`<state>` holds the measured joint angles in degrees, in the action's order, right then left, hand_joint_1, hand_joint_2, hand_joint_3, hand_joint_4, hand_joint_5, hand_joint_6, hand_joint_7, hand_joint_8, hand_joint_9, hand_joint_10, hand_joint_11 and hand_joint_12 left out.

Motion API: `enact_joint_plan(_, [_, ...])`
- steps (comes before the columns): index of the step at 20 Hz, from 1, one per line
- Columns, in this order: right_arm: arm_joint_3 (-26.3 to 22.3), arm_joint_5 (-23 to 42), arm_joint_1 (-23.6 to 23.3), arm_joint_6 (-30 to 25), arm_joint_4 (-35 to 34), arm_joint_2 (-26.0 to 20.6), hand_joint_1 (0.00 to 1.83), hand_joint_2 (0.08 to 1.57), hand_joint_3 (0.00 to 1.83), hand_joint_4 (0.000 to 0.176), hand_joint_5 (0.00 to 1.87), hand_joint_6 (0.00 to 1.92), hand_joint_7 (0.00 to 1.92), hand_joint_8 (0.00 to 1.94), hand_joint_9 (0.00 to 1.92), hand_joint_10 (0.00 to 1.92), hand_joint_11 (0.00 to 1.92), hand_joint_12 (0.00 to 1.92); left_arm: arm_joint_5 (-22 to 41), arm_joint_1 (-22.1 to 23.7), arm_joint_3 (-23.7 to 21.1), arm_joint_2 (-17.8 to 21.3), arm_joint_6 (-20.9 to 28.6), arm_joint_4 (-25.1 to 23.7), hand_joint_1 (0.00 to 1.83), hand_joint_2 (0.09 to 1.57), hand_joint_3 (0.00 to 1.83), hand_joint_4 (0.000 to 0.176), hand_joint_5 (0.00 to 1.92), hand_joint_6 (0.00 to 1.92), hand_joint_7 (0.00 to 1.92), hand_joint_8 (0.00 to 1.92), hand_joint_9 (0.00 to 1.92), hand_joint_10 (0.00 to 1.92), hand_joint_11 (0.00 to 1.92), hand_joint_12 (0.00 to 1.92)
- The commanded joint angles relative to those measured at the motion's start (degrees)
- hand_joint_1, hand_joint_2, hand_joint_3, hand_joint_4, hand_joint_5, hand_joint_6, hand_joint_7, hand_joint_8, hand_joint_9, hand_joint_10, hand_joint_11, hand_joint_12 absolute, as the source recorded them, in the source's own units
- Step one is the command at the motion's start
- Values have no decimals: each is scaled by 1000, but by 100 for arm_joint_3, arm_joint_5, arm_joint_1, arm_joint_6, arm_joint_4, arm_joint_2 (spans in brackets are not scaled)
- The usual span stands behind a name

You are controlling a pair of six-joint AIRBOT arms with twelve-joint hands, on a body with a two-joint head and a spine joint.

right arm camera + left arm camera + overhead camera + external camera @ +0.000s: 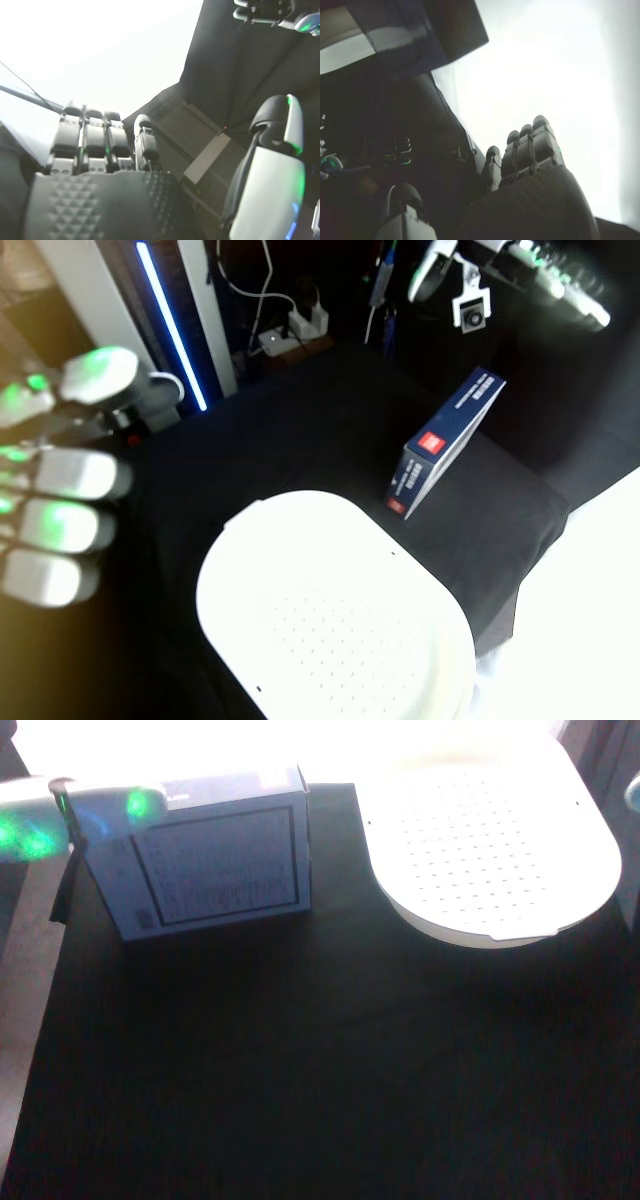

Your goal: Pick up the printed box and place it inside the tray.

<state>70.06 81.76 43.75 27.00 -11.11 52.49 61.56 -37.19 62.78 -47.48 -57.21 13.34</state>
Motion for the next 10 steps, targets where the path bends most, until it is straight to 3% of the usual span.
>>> enact_joint_plan(1, [38, 633, -72, -30, -125, -49, 399, 725, 18, 176, 0, 0, 142, 1, 48, 9, 0, 470, 651, 100, 30, 16, 35, 29, 370, 861, 8, 176, 0, 0, 0, 0, 28, 4, 0, 415])
enact_joint_plan(4, [39, 633, -72, -30, -124, -48, 405, 725, 0, 176, 0, 0, 103, 3, 39, 5, 0, 425, 526, 156, 77, -23, 35, -5, 410, 856, 0, 176, 0, 0, 0, 0, 54, 5, 0, 306])
enact_joint_plan(7, [46, 633, -72, -30, -123, -48, 402, 714, 0, 176, 0, 0, 102, 0, 51, 6, 0, 459, 89, 362, 243, -152, 35, -89, 393, 803, 0, 176, 0, 0, 34, 5, 165, 15, 0, 539])
enact_joint_plan(10, [52, 633, -72, -30, -120, -41, 396, 725, 4, 176, 0, 0, 83, 3, 32, 4, 0, 462, -545, 624, 472, -339, 35, -201, 404, 782, 0, 176, 0, 0, 68, 6, 171, 5, 0, 613])
